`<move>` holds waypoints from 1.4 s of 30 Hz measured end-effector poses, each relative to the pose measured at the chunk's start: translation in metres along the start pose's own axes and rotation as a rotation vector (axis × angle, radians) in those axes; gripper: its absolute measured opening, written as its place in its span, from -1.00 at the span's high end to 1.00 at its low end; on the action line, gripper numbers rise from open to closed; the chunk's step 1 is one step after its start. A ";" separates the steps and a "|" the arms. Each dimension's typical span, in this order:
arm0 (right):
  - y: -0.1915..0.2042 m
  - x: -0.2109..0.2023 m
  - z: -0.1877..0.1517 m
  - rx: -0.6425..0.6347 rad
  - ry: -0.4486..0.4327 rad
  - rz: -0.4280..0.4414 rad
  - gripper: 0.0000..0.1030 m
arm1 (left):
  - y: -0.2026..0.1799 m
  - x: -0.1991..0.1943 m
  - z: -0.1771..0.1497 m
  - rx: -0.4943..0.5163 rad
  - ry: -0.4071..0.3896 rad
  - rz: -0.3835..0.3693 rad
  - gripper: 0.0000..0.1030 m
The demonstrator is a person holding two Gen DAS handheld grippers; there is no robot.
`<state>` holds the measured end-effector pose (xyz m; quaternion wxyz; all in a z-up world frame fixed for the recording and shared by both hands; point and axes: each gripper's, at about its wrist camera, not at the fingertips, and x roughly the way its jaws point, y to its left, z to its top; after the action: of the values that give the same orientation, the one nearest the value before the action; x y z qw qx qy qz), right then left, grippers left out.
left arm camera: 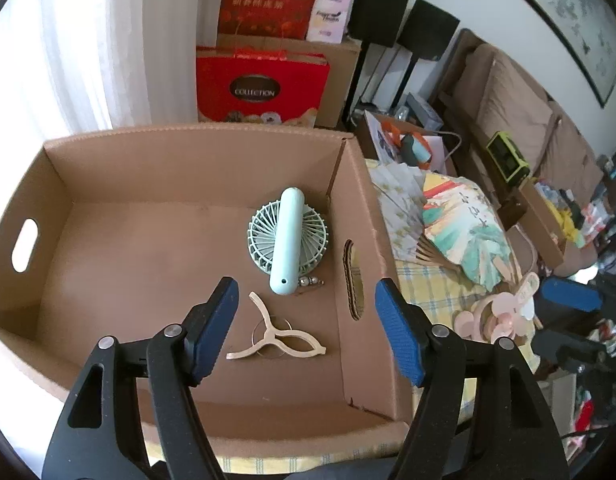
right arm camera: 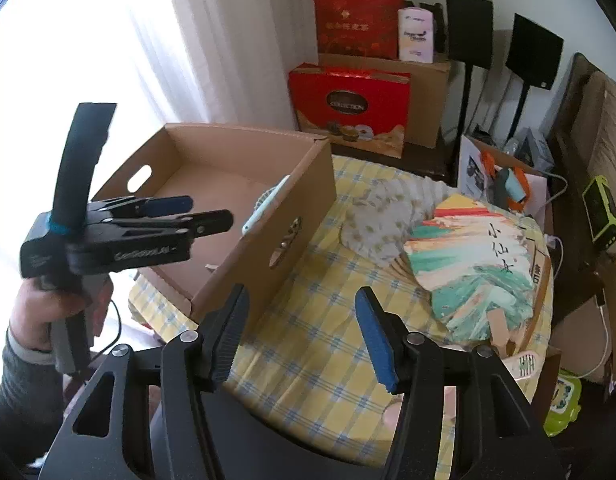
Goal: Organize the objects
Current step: 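Open the left tool to drop the metal clasp into the box, then move the left tool toward the pink mini fan on the table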
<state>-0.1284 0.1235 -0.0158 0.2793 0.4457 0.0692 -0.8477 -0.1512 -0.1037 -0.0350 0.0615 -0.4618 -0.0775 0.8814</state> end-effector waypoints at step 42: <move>-0.066 -0.054 -0.058 0.218 -0.105 -0.193 -0.99 | -0.101 -0.056 -0.041 0.141 -0.042 -0.057 -1.00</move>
<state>-0.0983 0.2218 -0.0162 0.1497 0.4196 0.0043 -0.8953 -0.0826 -0.0113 0.0064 0.1175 -0.4354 -0.0296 0.8920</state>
